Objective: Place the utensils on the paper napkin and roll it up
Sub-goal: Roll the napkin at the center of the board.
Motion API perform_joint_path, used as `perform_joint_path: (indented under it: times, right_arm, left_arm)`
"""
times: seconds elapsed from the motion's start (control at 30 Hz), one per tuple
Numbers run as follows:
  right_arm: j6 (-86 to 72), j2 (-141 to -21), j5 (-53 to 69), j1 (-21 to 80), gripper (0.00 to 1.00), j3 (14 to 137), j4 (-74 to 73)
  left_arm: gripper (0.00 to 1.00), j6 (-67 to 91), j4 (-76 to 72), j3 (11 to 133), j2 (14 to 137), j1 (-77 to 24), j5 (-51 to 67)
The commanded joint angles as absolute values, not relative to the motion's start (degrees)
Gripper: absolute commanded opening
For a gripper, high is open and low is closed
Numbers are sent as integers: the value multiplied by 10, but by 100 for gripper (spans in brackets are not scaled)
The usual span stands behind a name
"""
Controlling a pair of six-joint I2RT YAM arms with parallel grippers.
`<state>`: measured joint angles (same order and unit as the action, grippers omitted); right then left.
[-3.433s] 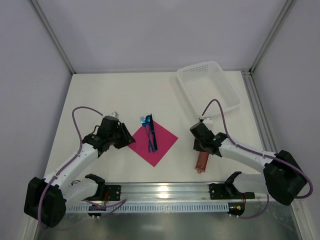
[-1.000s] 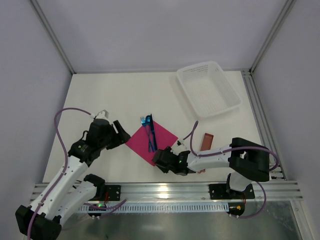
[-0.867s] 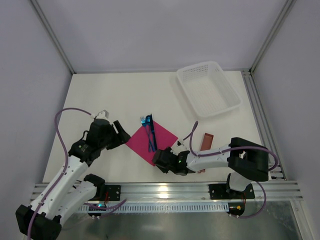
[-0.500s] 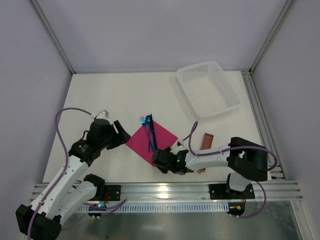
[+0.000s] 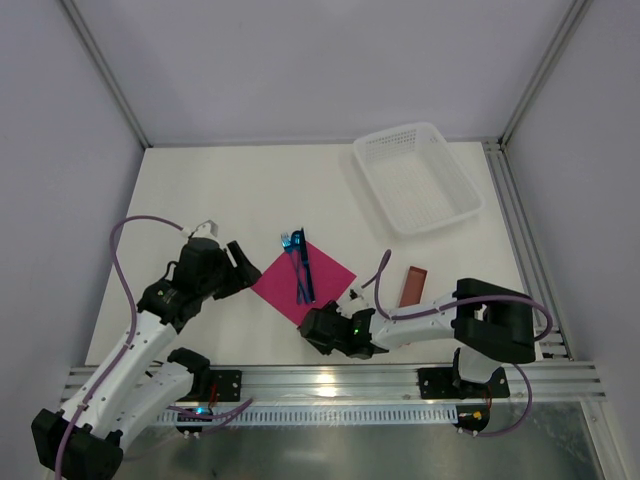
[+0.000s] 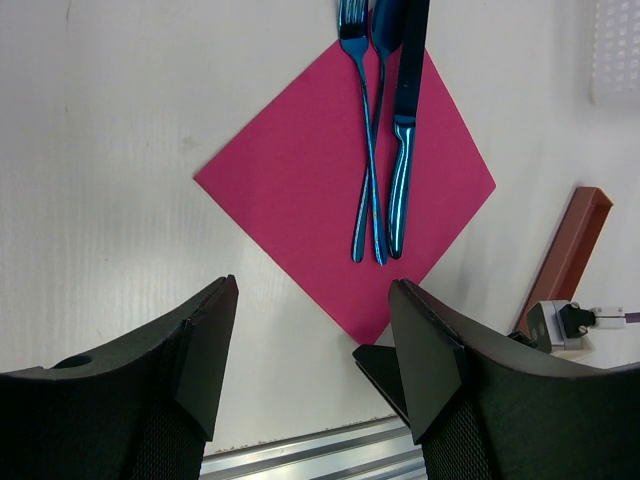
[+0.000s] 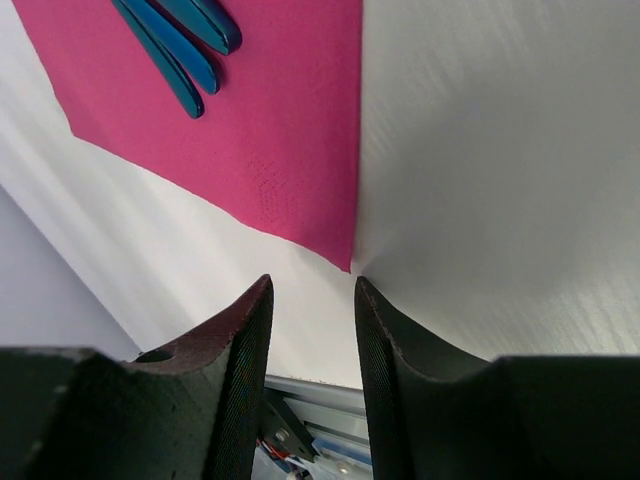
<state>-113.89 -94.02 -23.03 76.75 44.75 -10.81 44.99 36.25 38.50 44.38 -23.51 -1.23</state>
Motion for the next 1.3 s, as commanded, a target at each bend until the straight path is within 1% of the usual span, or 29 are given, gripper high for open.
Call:
perform_joint_path:
  times: [0.0, 0.2, 0.33, 0.47, 0.7, 0.93, 0.97, 1.03, 1.07, 1.27]
  right_arm:
    - [-1187, -953, -270, 771, 41, 421, -59]
    - [-1181, -955, -300, 769, 41, 409, -48]
    - [-1182, -952, -302, 769, 40, 419, -76]
    - [-1189, -950, -313, 769, 37, 422, -96]
    - [-1192, -952, -318, 768, 31, 413, -84]
    - [-1190, -954, -317, 761, 17, 414, -89]
    - [-1189, -953, -318, 759, 13, 413, -89]
    - [-1187, -949, -322, 754, 10, 411, -90]
    - [-1180, -947, -323, 750, 5, 411, -90]
    - [-1148, -935, -330, 735, 4, 412, -82]
  left_arm:
    - [66, 450, 341, 384, 435, -236, -9]
    - [66, 449, 340, 387, 441, -236, -7]
    - [66, 452, 334, 385, 442, -236, -6]
    - [66, 452, 332, 383, 445, -236, -5]
    - [66, 454, 328, 383, 447, -236, -4]
    - [66, 454, 321, 378, 451, -236, -4]
    - [66, 453, 318, 377, 452, -236, -3]
    - [66, 451, 316, 375, 454, -236, -3]
    - [66, 451, 314, 375, 455, -236, -4]
    - [66, 450, 303, 372, 466, -236, 14]
